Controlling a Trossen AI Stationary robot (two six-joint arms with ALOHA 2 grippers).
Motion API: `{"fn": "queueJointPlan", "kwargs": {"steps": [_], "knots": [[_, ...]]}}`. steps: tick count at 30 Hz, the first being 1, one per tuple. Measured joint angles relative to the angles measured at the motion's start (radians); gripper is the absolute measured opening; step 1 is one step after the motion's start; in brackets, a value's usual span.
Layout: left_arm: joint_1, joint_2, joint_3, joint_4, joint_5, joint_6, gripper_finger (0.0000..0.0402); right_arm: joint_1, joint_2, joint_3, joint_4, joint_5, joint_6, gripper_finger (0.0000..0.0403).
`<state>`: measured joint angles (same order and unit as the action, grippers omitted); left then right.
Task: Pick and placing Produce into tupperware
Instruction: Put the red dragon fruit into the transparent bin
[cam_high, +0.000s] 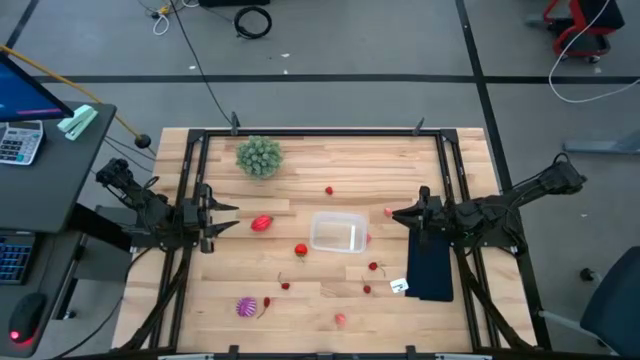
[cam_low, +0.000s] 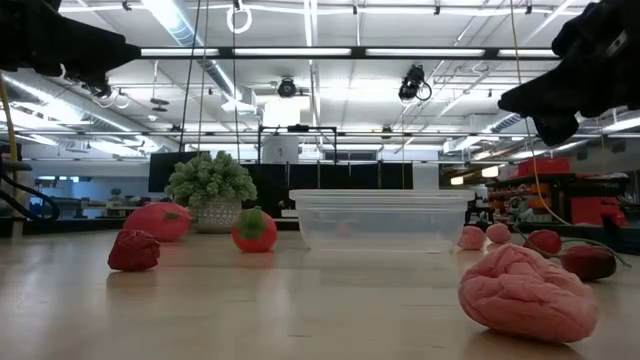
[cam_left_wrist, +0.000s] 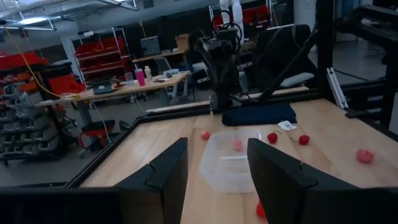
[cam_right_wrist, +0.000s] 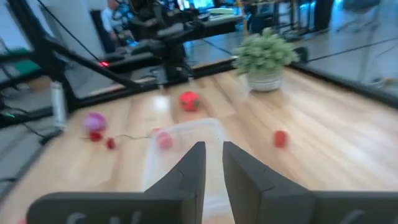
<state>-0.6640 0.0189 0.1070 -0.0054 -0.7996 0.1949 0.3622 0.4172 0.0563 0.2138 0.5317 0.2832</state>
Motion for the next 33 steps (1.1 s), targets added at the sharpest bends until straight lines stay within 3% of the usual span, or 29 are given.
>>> {"fn": "queueJointPlan", "kwargs": {"steps": [4, 10, 15, 19, 24, 29, 33], "knots": [[0.0, 0.0, 0.0, 0.002, 0.0, -0.013, 0.0172, 0.0, 0.015, 0.0, 0.0, 0.082, -0.015, 0.0059], [0.001, 0.0, 0.0, 0.004, 0.0, -0.261, 0.0172, 0.0, 0.04, 0.0, 0.0, 0.088, 0.21, 0.0059], [0.051, 0.0, 0.0, 0.068, -0.121, 0.074, 0.0172, 0.0, 0.086, 0.0, -0.003, 0.103, 0.208, 0.0059], [0.135, 0.0, 0.0, 0.108, -0.23, 0.11, 0.0172, 0.0, 0.122, 0.0, -0.003, 0.274, 0.098, 0.0059], [0.278, 0.0, 0.0, 0.23, -0.25, 0.186, 0.0172, -0.025, 0.139, 0.0, -0.003, 0.48, -0.074, 0.0057], [0.313, 0.0, 0.0, 0.256, -0.248, 0.035, 0.0172, -0.034, 0.138, 0.0, 0.002, 0.508, -0.102, 0.0059], [0.313, 0.0, 0.0, 0.285, -0.247, 0.206, 0.0172, -0.035, 0.139, 0.02, 0.004, 0.508, -0.105, 0.0057]]}}
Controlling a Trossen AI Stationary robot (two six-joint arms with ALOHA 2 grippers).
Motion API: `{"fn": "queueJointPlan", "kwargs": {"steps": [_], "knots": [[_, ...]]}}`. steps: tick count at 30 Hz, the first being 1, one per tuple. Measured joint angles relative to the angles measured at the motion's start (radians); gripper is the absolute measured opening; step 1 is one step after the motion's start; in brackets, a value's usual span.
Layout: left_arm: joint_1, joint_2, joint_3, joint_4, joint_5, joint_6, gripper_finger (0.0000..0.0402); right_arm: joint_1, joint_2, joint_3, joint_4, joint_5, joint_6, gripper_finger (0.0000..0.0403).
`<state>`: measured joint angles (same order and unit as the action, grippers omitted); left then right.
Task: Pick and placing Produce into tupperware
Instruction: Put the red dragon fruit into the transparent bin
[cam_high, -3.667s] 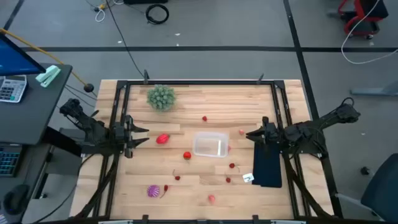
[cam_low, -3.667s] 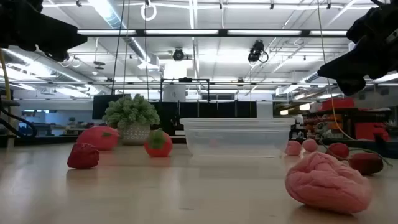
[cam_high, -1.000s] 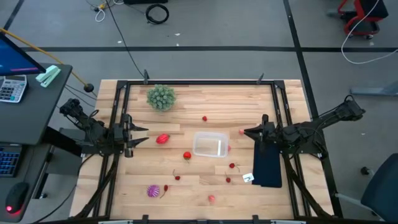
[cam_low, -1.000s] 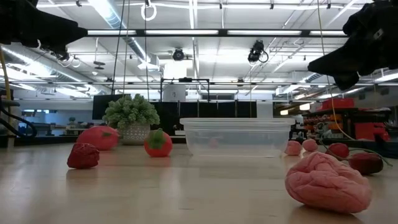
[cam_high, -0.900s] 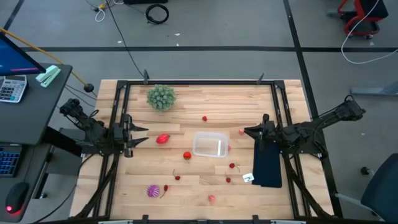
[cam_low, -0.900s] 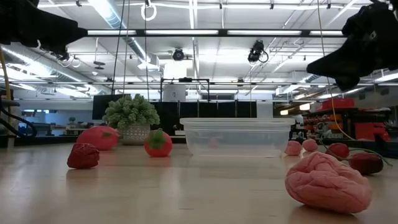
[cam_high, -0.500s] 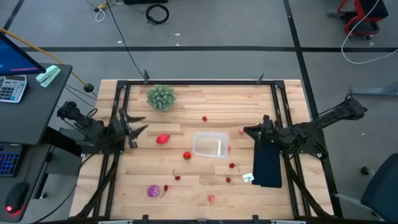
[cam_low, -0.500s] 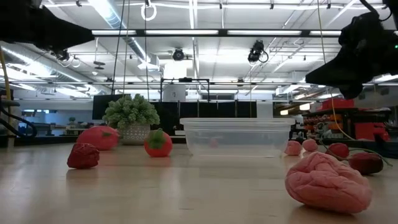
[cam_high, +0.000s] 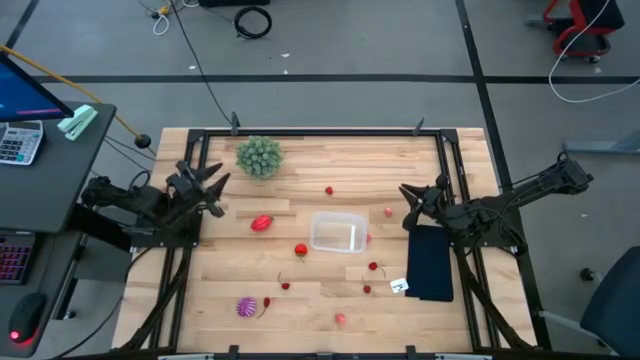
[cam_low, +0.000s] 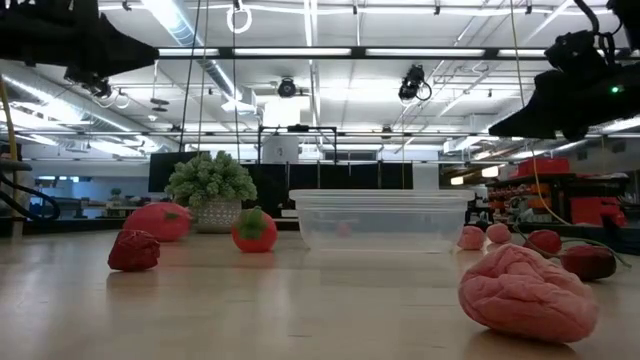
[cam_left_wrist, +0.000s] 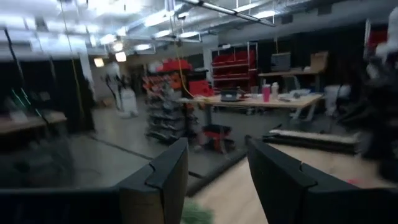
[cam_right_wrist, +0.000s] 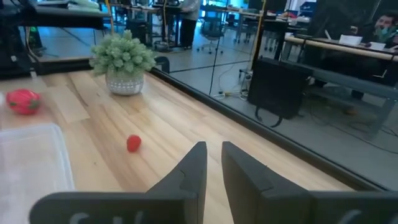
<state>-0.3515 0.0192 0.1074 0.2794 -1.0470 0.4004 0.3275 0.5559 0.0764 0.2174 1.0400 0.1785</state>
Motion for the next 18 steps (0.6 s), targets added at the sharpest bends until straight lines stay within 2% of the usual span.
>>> {"fn": "queueJointPlan", "kwargs": {"steps": [3, 7, 10, 15, 18], "knots": [[-0.003, 0.0, 0.0, -0.006, 0.001, 0.05, 0.0172, 0.0, 0.0, 0.022, 0.001, -0.064, 0.003, 0.0054], [-0.021, 0.0, 0.0, -0.007, 0.005, -0.053, 0.0172, 0.0, 0.0, 0.039, 0.001, -0.204, 0.038, 0.0051], [-0.03, 0.0, 0.0, -0.007, 0.005, -0.075, 0.0172, 0.0, 0.0, 0.039, -0.001, -0.219, 0.097, 0.006], [-0.043, 0.0, 0.0, -0.016, 0.005, -0.083, 0.0174, 0.0, 0.011, 0.039, 0.0, -0.231, 0.214, 0.0108], [-0.046, 0.007, 0.0, -0.033, 0.004, -0.083, 0.019, 0.0, 0.033, 0.04, 0.001, -0.23, 0.253, 0.0146]]}}
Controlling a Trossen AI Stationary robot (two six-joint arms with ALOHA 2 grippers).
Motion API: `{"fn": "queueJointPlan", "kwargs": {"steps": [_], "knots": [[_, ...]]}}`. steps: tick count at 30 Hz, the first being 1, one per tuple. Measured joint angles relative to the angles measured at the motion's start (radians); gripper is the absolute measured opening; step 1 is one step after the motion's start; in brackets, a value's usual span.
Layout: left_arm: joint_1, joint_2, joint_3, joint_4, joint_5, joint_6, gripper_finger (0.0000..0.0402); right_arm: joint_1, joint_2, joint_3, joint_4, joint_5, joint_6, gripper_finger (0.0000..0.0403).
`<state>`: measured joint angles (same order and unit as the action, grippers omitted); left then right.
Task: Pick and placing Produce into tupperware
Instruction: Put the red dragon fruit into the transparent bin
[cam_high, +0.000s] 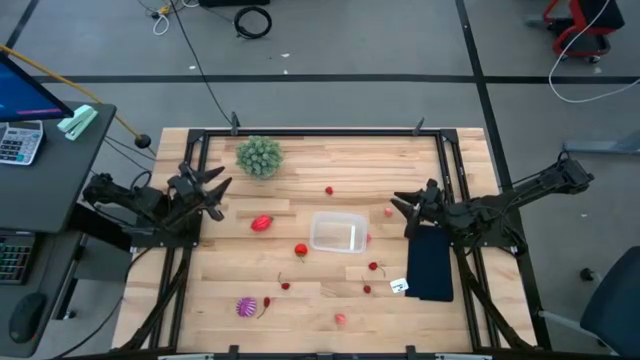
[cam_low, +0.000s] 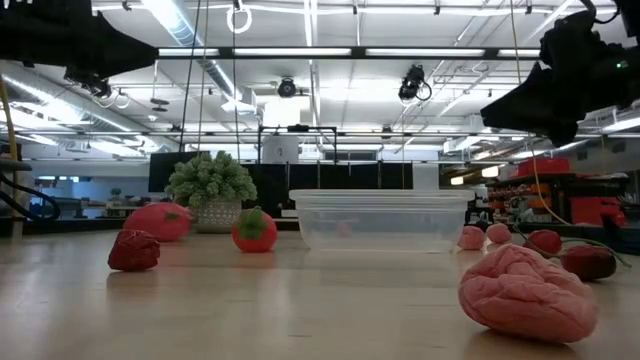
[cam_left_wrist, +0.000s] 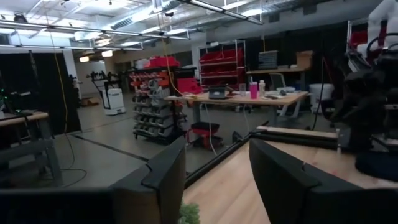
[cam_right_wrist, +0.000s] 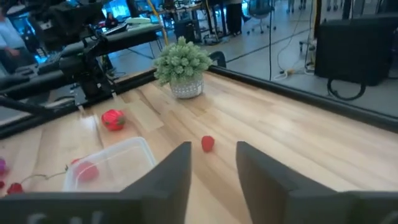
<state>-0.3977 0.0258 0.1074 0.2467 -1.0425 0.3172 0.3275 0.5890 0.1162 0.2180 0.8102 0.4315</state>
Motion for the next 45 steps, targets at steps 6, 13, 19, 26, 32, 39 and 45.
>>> {"fn": "queueJointPlan", "kwargs": {"steps": [6, 13, 19, 26, 32, 39, 45], "knots": [[0.0, 0.079, 0.057, -0.015, 0.0, 0.004, 0.0244, 0.0, 0.021, 0.0, 0.0, 0.059, -0.058, 0.0201], [0.0, 0.253, 0.368, -0.528, 0.118, -0.296, 0.0267, 0.0, 0.018, 0.0, 0.0, 0.079, -0.116, 0.0226], [0.001, 0.476, 0.554, -0.953, 0.405, -0.778, 0.0257, 0.0, 0.018, 0.0, 0.0, 0.079, -0.128, 0.0229], [0.015, 0.753, 0.555, -0.963, 0.412, -0.707, 0.0255, 0.0, 0.018, 0.0, 0.0, 0.079, -0.163, 0.023], [0.066, 0.967, 0.556, -0.947, 0.499, -0.78, 0.0281, 0.0, 0.018, 0.0, 0.0, 0.079, -0.166, 0.0233], [0.155, 1.139, 0.556, -0.892, 0.622, -0.732, 0.03, 0.0, 0.018, 0.0, -0.001, 0.079, -0.181, 0.0233], [0.246, 1.226, 0.556, -0.821, 0.747, -0.659, 0.0312, 0.0, 0.018, 0.0, -0.001, 0.079, -0.181, 0.0233]]}}
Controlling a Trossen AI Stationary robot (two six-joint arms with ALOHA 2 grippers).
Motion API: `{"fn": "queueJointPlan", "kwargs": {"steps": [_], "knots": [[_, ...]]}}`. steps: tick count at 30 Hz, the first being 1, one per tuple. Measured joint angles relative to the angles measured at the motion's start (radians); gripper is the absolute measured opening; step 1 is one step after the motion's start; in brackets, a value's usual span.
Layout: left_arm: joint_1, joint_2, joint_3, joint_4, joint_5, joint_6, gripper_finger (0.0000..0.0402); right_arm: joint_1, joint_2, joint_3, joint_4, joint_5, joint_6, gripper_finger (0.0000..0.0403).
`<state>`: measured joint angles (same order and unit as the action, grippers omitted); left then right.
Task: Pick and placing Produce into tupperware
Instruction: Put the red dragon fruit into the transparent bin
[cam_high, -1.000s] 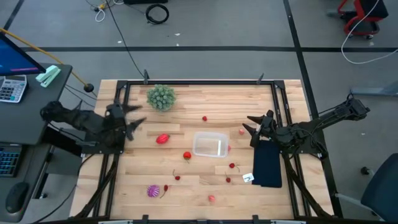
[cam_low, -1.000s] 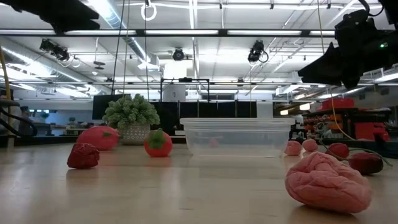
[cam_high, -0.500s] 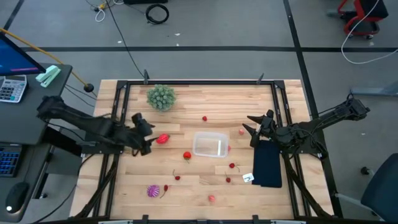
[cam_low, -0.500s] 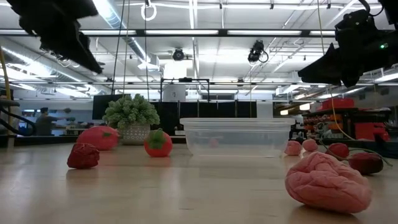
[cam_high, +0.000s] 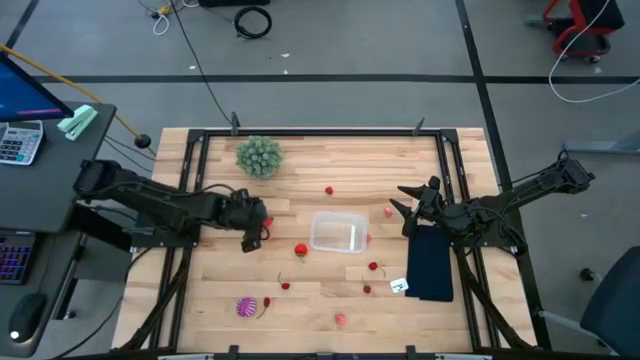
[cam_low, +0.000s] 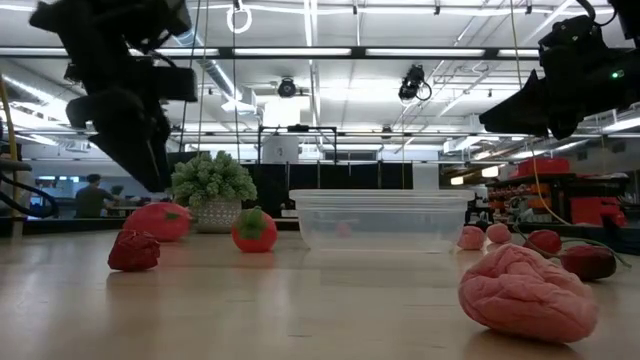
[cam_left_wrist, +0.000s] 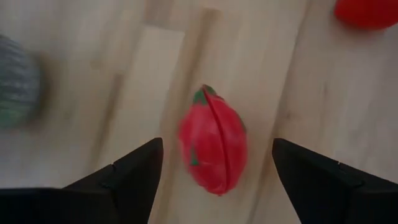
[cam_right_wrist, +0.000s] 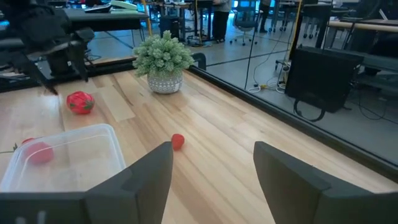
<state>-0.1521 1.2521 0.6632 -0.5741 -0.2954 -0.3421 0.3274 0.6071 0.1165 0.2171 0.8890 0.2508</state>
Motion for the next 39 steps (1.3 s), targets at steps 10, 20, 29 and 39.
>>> {"fn": "queueJointPlan", "kwargs": {"steps": [10, 20, 29, 39], "knots": [[0.045, 0.068, 0.0, 0.05, 0.088, 0.111, 0.0316, 0.0, 0.0, 0.0, -0.002, 0.0, 0.0, 0.0233], [0.09, 0.071, 0.0, 0.031, 0.087, 0.103, 0.0316, 0.0, 0.0, 0.0, -0.007, 0.0, 0.01, 0.0233], [0.097, 0.071, 0.0, 0.032, 0.087, 0.049, 0.0316, 0.0, 0.0, 0.0, -0.007, 0.0, 0.01, 0.0233], [0.096, 0.071, 0.0, 0.066, 0.088, 0.014, 0.0316, 0.0, 0.0, 0.0, -0.007, 0.0, 0.01, 0.0233]]}}
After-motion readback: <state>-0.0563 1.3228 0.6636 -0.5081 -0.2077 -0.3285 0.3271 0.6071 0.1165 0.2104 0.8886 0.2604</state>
